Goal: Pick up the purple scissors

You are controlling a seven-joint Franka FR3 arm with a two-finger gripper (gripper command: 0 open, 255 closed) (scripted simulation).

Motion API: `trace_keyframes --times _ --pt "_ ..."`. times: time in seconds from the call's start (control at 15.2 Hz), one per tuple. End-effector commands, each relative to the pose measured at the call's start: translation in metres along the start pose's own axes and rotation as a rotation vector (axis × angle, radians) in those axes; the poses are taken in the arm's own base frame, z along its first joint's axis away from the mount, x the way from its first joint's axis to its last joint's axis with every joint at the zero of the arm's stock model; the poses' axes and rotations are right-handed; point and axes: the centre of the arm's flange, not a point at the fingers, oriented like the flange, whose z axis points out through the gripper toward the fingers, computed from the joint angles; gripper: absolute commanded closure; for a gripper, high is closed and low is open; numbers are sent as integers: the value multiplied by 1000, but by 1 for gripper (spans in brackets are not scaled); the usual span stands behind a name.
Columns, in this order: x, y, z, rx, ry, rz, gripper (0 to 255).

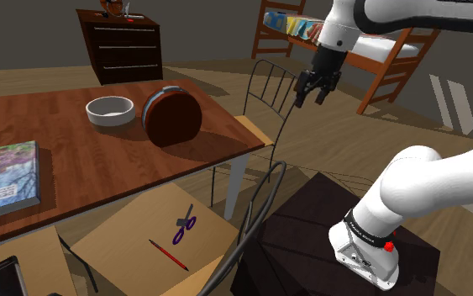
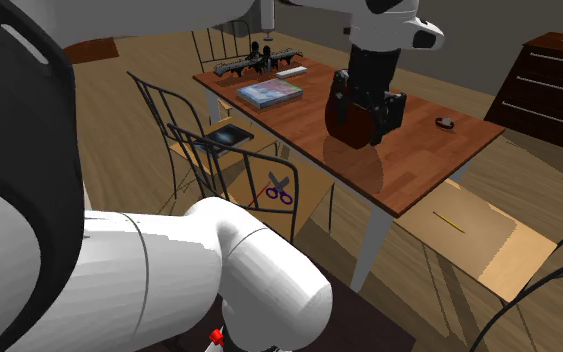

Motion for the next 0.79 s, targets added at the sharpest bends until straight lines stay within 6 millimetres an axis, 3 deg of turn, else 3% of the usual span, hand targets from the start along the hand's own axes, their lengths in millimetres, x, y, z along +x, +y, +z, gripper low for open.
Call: trace_keyframes --times 0.0,0.73 --pt "-5 -13 20 0 -3 53 0" --pt "-7 -97 138 -1 -24 324 0"
